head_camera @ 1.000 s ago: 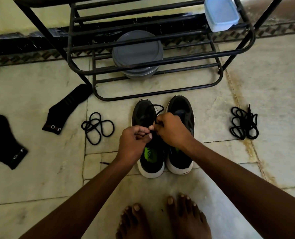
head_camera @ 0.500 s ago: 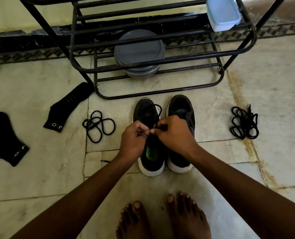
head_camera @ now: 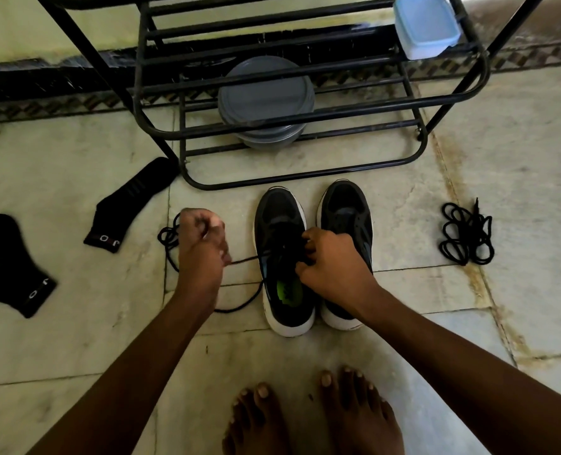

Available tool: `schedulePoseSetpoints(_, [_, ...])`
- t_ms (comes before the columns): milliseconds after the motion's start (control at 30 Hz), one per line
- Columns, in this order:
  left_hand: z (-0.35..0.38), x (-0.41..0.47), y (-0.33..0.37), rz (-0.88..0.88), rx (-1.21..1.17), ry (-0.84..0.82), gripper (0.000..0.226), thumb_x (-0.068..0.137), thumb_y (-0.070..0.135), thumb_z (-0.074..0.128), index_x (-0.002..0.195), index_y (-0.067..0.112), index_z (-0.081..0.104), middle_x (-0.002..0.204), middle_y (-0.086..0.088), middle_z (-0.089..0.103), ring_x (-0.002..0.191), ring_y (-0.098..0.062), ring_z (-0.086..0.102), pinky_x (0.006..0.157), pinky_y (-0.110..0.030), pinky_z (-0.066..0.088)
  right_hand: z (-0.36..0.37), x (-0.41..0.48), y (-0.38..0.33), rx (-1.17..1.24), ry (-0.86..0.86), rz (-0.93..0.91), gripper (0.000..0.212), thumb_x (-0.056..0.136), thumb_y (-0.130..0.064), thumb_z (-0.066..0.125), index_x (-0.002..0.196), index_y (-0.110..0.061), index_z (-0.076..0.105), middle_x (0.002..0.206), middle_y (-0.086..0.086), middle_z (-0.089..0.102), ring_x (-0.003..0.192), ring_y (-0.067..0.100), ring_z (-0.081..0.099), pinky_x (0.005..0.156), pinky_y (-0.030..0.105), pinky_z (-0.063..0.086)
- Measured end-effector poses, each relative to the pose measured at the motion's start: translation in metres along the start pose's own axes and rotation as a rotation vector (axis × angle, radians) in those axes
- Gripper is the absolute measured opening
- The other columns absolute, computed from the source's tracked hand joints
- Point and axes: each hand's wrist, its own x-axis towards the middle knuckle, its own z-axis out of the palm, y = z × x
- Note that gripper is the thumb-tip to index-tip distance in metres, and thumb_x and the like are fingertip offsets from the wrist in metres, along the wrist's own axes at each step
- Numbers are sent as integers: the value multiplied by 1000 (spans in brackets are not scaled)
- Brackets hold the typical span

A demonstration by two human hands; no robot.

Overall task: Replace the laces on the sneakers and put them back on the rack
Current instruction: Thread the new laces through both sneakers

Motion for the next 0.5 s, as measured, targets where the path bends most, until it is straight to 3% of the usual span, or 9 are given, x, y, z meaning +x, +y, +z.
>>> schedulePoseSetpoints(67, [-14, 1, -9, 116, 532, -129, 12, 95, 25, 67, 102, 33, 60, 86, 8, 62, 79, -8, 58, 74, -36, 49, -2, 0, 2, 24, 17, 15, 39, 82, -13, 72, 119, -7, 63, 91, 4, 74, 81, 18, 72, 76, 28, 61])
schedulePoseSetpoints(133, [-26, -3, -12, 32, 721, -357, 24, 82, 48, 79, 102, 36, 70, 81, 8, 69, 82, -8, 67, 80, -33, 51, -2, -1, 2, 35, 27, 21, 36, 82, -13, 74, 116, -8, 64, 88, 0, 73, 80, 13, 71, 72, 19, 58])
schedulePoseSetpoints(233, [-29, -10, 7, -67, 464, -557, 21, 80, 45, 80, 88, 26, 82, 71, -9, 74, 60, -29, 63, 65, -31, 47, -1, 0, 2, 28, 34, 36, 30, 82, -15, 75, 109, -10, 65, 83, -3, 72, 76, 10, 69, 64, 11, 52])
schedulePoseSetpoints(267, [-30, -12, 15, -38, 361, -572, 19, 82, 39, 77, 88, 22, 83, 73, -12, 74, 57, -26, 57, 60, -30, 44, -1, 0, 1, 25, 33, 41, 29, 82, -16, 75, 108, -10, 65, 83, -2, 72, 75, 10, 69, 62, 7, 49])
schedulePoseSetpoints(367, [-31, -13, 28, -8, 154, -662, 22, 87, 18, 67, 99, 4, 80, 75, 5, 75, 60, -8, 53, 56, -25, 40, -2, 1, 3, 48, 33, 65, 25, 82, -16, 76, 105, -11, 68, 81, -4, 72, 71, 5, 66, 56, 2, 44])
schedulePoseSetpoints(433, [-33, -11, 24, -17, 158, -759, 21, 93, 12, 64, 106, 3, 78, 71, 10, 69, 64, -16, 47, 59, -29, 37, -3, 2, 4, 72, 39, 80, 23, 82, -14, 76, 103, -10, 69, 80, -5, 72, 70, 3, 65, 57, -1, 44])
schedulePoseSetpoints(500, [-34, -11, 20, 17, 212, -834, 18, 96, 16, 67, 104, 9, 80, 80, 4, 67, 74, -17, 54, 64, -28, 40, -3, 3, 6, 76, 40, 77, 24, 82, -14, 76, 105, -10, 70, 82, -3, 74, 74, 5, 68, 59, 0, 44])
